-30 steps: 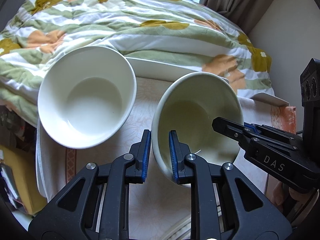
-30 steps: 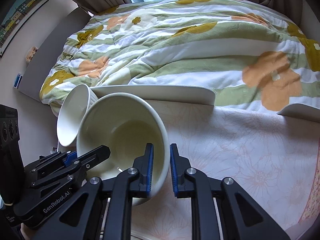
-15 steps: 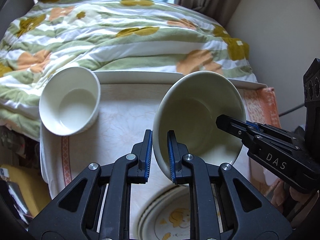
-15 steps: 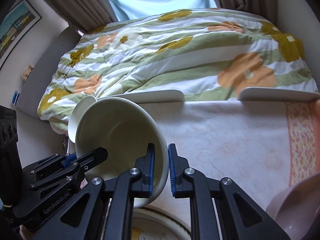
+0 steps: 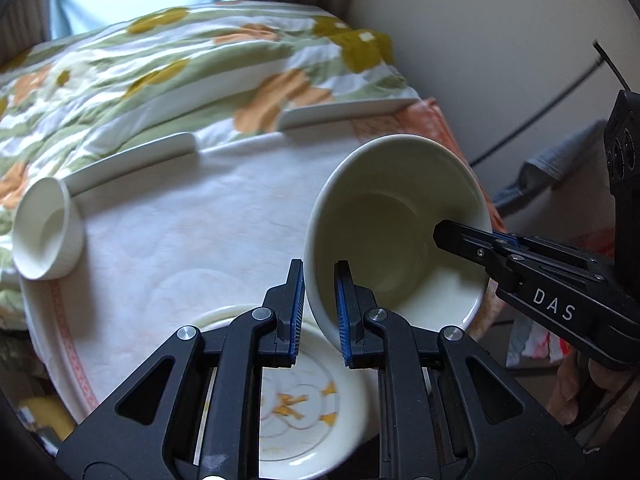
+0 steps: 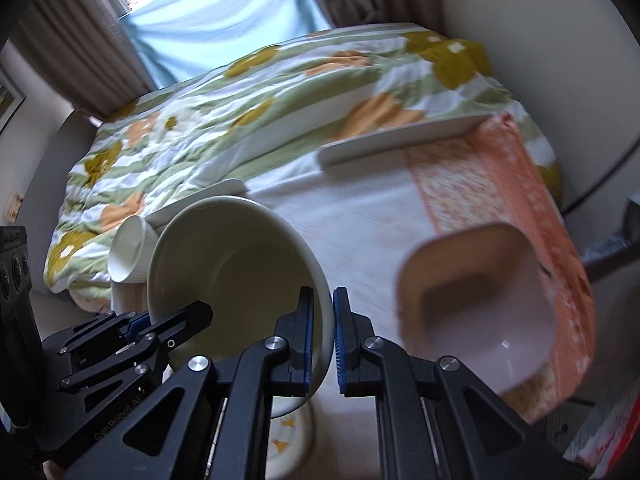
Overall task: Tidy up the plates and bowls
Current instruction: 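Carry the cream bowl with the left gripper over the pink dish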
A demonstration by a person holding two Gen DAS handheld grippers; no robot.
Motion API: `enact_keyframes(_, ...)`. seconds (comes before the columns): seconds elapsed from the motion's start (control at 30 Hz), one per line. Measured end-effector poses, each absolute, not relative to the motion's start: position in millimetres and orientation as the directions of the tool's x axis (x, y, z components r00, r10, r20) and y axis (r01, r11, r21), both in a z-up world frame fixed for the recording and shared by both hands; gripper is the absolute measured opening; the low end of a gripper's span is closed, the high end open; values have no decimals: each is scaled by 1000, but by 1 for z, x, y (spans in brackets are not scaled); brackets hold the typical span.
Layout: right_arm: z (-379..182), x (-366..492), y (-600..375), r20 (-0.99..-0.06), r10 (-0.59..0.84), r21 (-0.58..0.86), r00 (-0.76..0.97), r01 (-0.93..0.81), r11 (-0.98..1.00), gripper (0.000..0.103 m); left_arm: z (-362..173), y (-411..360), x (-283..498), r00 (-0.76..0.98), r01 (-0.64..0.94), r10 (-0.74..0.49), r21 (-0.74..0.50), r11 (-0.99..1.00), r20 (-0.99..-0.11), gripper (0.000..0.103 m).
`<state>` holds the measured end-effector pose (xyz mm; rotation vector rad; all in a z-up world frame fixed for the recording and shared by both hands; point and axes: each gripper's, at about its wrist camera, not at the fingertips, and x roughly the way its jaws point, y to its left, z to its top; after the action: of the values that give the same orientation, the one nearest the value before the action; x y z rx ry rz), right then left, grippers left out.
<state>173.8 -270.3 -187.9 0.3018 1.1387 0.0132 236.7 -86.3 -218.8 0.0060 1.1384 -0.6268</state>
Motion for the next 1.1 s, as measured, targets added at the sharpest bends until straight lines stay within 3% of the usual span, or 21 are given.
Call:
enact_keyframes(0.47, -190, 154, -383, -902, 140, 239, 408, 203, 950, 9, -228, -206, 211, 199, 487, -459, -319, 813, -866, 13)
enact_keyframes(1.1, -267, 175, -413, -936, 236, 273, 262, 114, 955, 9, -293, -246, 227, 146, 404, -300, -220, 888, -943, 13)
